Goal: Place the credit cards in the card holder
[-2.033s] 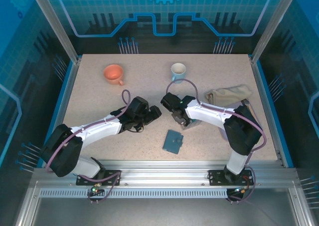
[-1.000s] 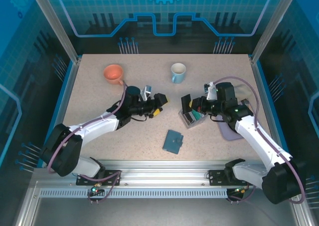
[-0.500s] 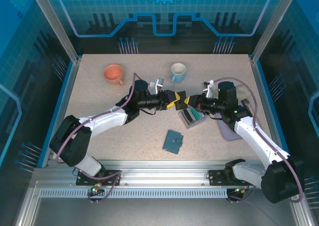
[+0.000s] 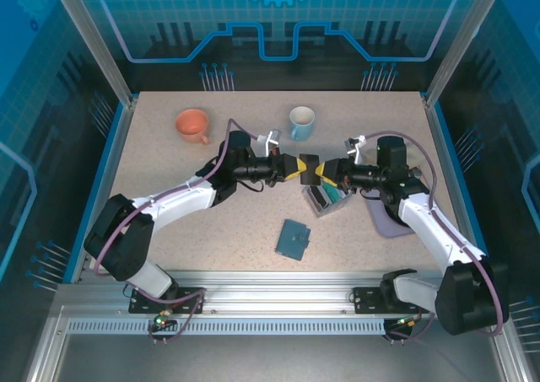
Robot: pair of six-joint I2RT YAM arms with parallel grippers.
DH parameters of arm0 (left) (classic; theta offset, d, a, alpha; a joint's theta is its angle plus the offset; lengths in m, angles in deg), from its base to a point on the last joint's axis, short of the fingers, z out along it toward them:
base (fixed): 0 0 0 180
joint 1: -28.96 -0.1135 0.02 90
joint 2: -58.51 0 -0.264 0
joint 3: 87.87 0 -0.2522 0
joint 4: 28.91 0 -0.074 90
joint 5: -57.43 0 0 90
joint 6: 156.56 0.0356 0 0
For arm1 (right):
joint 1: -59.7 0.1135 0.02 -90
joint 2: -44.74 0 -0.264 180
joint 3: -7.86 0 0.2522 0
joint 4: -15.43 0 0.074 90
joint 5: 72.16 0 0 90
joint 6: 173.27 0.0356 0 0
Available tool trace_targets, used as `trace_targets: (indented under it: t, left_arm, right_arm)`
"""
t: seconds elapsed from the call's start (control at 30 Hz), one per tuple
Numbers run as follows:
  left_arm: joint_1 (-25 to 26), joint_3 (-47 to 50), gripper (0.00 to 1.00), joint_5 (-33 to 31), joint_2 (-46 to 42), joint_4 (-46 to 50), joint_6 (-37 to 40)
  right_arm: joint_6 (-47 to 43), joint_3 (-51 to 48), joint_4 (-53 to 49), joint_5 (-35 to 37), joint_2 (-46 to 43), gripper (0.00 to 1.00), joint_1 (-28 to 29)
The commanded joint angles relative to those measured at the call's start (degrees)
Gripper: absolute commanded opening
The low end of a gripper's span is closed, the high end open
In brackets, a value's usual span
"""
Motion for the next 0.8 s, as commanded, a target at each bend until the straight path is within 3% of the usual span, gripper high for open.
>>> trace_targets:
  t: [0.0, 0.1, 0.27, 0.33, 0.4, 0.47, 0.5, 0.6, 0.63, 0.77]
  left_arm:
    - [0.12, -1.81, 0.0, 5.29, 0.94, -2.19, 1.13]
    - [0.14, -1.73, 0.0, 6.12, 1.38, -3.88, 0.28]
    - [0.08, -1.47, 0.0, 6.87, 1.42, -4.57, -0.03]
    - [0.07, -1.55, 0.07, 5.93, 1.08, -1.27, 1.26]
    - [0.04, -1.91, 0.28, 3.76, 0.22, 4.62, 3.69]
    - [-0.05, -1.91, 0.31, 1.03, -0.62, 10.2, 5.84]
    - [-0.02, -1.99, 0.43, -1.08, -1.22, 14.07, 6.88]
    - [-0.16, -1.33, 0.44, -6.8, -3.08, 22.78, 9.74]
    - [-0.1, -0.89, 0.49, -8.67, -3.71, 25.03, 10.15]
    - [-0.05, 2.32, 0.51, -13.57, -6.55, 28.06, 9.37]
  right_arm:
    - [-1.66, 1.85, 0.5, -5.59, 2.22, 0.25, -1.45]
    - [-0.8, 1.22, 2.63, -6.39, 3.24, 0.25, -1.51]
    - [-1.11, 0.99, 3.26, -7.02, 4.12, 0.14, -1.98]
    - [-2.09, 0.84, 2.16, -6.74, 3.86, 0.08, -2.33]
    - [-5.47, 1.82, -3.63, -3.99, 2.81, 0.05, -2.29]
    - [-8.09, 2.29, -8.62, -0.44, 1.11, 0.04, -2.35]
    - [-8.84, 2.26, -11.25, 1.9, 0.07, 0.04, -2.3]
    - [-7.31, 0.24, -13.1, 5.57, -3.61, 0.04, -2.26]
    - [-5.91, -0.69, -14.07, 7.73, -5.06, 0.05, -2.05]
    - [4.32, -4.02, -19.69, 17.49, -10.99, 0.07, -0.68]
